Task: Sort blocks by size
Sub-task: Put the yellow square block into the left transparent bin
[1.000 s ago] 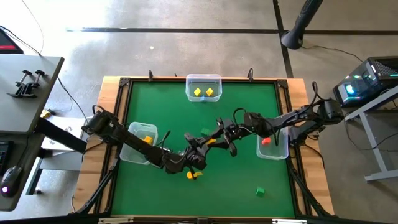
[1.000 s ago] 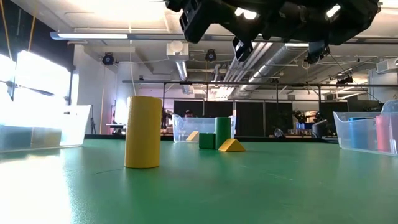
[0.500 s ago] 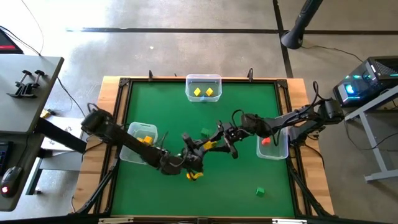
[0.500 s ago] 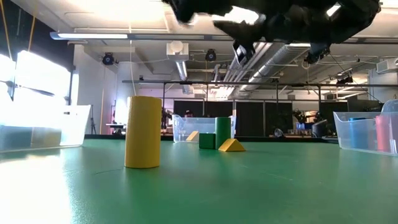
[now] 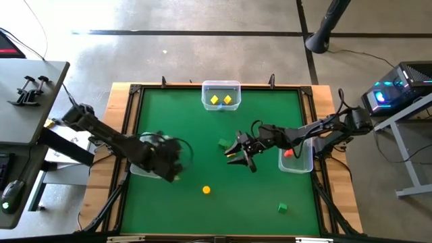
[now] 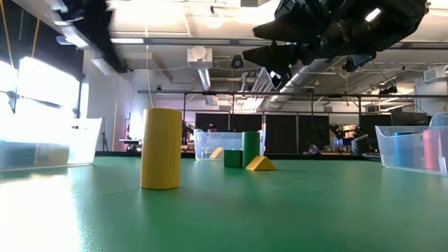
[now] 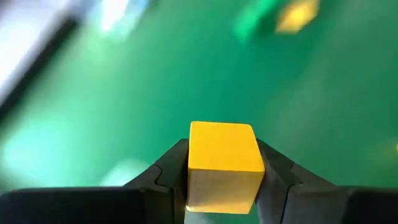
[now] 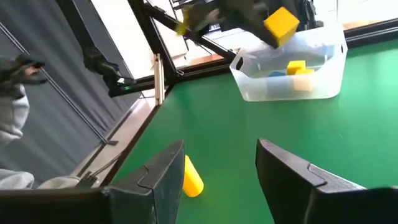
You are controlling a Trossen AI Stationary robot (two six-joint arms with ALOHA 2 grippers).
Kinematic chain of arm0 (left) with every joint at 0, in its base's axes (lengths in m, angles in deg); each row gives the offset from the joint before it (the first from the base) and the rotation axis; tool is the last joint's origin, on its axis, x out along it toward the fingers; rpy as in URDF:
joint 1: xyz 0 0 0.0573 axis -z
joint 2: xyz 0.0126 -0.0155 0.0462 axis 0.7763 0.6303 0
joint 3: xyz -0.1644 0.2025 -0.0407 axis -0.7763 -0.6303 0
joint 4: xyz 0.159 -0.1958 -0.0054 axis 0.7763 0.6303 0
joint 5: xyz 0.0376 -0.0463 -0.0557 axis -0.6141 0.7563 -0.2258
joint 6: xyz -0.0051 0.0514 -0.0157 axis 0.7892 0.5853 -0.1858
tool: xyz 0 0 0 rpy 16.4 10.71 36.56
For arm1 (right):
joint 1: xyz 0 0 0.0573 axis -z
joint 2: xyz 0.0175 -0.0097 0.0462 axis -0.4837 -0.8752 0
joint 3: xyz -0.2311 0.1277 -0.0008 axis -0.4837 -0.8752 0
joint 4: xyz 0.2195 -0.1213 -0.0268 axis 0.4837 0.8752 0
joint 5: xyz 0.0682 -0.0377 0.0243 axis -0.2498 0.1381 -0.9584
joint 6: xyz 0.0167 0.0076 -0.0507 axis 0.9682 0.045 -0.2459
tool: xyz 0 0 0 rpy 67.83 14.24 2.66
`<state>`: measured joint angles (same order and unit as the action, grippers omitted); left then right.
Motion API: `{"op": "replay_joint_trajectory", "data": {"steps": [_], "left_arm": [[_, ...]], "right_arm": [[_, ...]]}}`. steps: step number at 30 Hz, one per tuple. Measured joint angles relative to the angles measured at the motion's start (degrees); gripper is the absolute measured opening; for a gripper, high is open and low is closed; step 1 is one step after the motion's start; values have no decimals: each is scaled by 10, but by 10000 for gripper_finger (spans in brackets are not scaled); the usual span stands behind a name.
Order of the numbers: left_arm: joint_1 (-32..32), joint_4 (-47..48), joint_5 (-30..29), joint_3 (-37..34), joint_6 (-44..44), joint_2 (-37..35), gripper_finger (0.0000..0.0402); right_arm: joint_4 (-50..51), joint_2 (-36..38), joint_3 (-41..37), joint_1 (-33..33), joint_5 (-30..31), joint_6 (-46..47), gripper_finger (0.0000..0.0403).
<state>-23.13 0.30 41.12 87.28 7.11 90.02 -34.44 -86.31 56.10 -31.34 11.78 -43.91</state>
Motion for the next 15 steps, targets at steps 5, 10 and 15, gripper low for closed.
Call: {"op": "replay_joint_trajectory", "data": {"steps": [5, 10, 15], "left_arm": [[2, 193, 177, -23, -224, -4, 115], [2, 134, 310, -89, -243, -5, 117], [1, 28, 356, -150, -221, -5, 117]], "right_arm": [[3, 0, 0, 0, 1, -3, 188], [7, 0, 0, -2, 2, -4, 188], [6, 0, 0, -8, 7, -6, 189]]}}
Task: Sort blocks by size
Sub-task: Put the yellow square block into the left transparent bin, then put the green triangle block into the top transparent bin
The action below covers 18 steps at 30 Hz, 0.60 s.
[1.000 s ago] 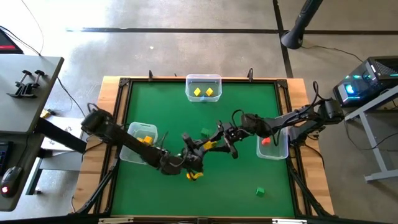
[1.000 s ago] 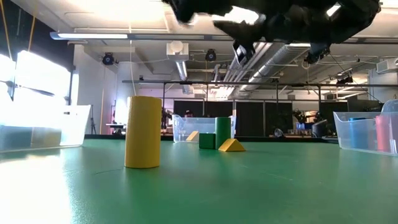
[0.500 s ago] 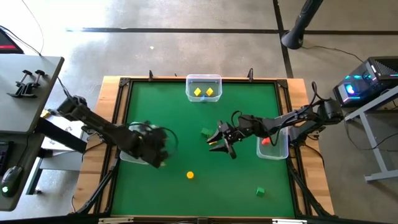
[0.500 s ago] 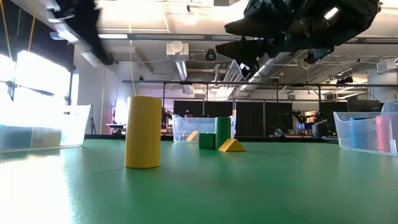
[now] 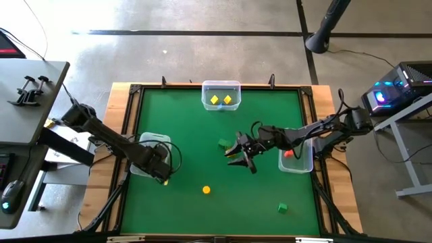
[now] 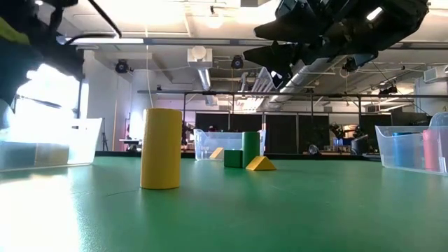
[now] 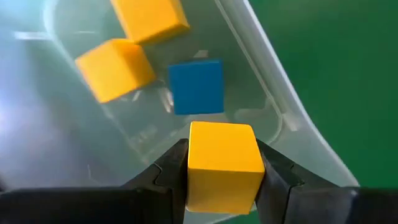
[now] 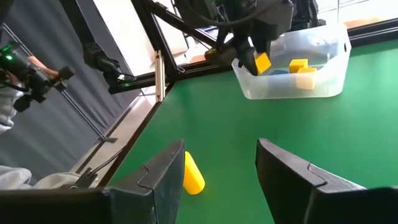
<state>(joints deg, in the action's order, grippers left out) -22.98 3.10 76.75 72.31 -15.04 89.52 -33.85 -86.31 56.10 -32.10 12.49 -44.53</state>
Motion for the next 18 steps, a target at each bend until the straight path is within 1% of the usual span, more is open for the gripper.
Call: {"op": "replay_joint_trajectory", "data": {"steps": [2, 7, 11, 14, 18], "left_arm": [[0, -17, 1, -13, -1, 0, 117], [0, -17, 2, -27, -30, 0, 125], [-1, -6, 9, -28, -48, 0, 159], [-3, 25, 33, -28, -54, 0, 190], [-7, 61, 50, -25, -17, -3, 221]], "right_arm": [[1, 0, 0, -2, 1, -2, 189], [1, 0, 0, -4, 12, -7, 189], [1, 0, 0, -4, 12, -8, 189], [1, 0, 0, -4, 12, -8, 189], [1, 0, 0, -4, 12, -8, 189]]}}
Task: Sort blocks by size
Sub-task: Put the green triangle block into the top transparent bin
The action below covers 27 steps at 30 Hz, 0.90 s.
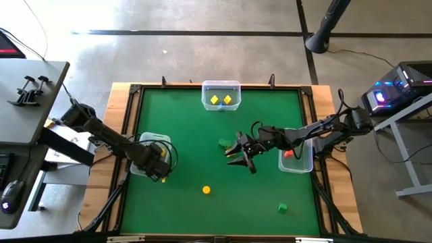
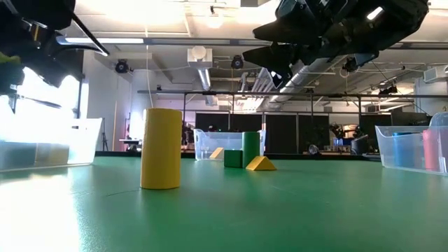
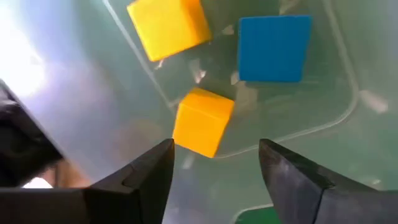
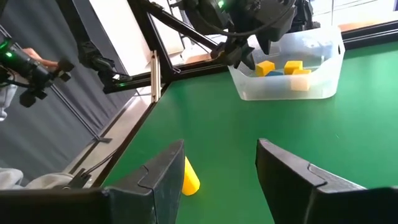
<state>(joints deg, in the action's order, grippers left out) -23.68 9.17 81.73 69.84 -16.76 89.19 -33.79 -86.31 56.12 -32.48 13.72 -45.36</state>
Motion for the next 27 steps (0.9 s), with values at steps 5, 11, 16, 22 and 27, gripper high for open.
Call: {"op": "replay_joint_trajectory", "data": {"steps": [5, 11, 16, 22, 27], "left_arm": [[-5, 6, -3, 2, 69, -21, 226], [-18, -26, -61, 17, 38, -60, 223], [-18, -121, -185, 40, 95, -68, 223], [-17, -316, -337, 42, 281, -64, 223], [-19, -560, -451, 13, 471, -47, 223]], "right_arm": [[0, 0, 0, 0, 14, -11, 189], [0, 0, 0, -11, 91, -25, 189], [0, 0, 0, -31, 140, -41, 189], [-11, 7, 0, -52, 171, -74, 189], [27, 73, 1, -82, 236, -127, 189]]}}
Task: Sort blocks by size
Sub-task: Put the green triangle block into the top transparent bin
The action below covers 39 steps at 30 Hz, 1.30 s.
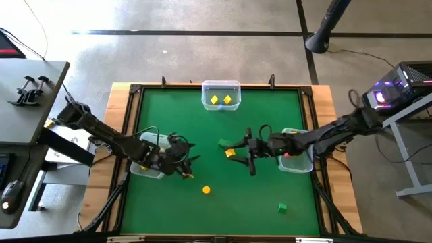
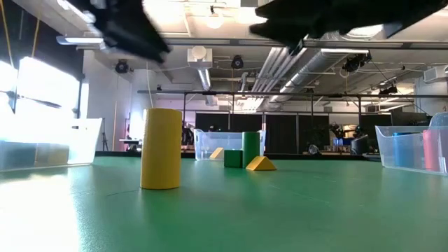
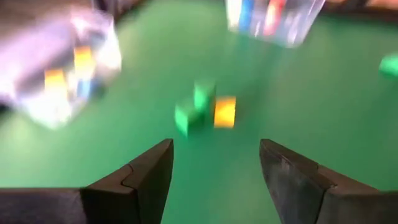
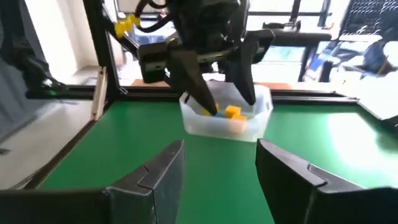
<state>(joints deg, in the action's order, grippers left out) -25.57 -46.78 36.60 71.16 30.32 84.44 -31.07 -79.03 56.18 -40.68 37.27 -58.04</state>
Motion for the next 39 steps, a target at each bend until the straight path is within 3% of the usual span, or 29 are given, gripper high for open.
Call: {"op": "replay_joint_trajectory", "data": {"steps": [5, 11, 17, 20, 26, 33, 39], "left_arm": [[-17, -263, -17, -43, 156, 49, 223], [-47, -510, 5, -61, 248, 154, 223], [-80, -707, 92, -59, 286, 272, 223], [-86, -720, 119, -56, 287, 296, 223], [-91, -721, 119, -55, 296, 292, 223], [-92, -720, 124, -55, 331, 284, 223], [-99, -697, 122, -55, 315, 285, 223]], "right_arm": [[82, 87, 0, -60, 77, -66, 189], [151, 152, 0, -151, 184, -116, 189], [212, 189, 0, -197, 228, -121, 189], [211, 194, 0, -200, 213, -132, 189], [158, 192, 0, -188, 195, -143, 189], [165, 192, 0, -171, 195, -104, 189], [237, 192, 0, -167, 243, -53, 189]]}}
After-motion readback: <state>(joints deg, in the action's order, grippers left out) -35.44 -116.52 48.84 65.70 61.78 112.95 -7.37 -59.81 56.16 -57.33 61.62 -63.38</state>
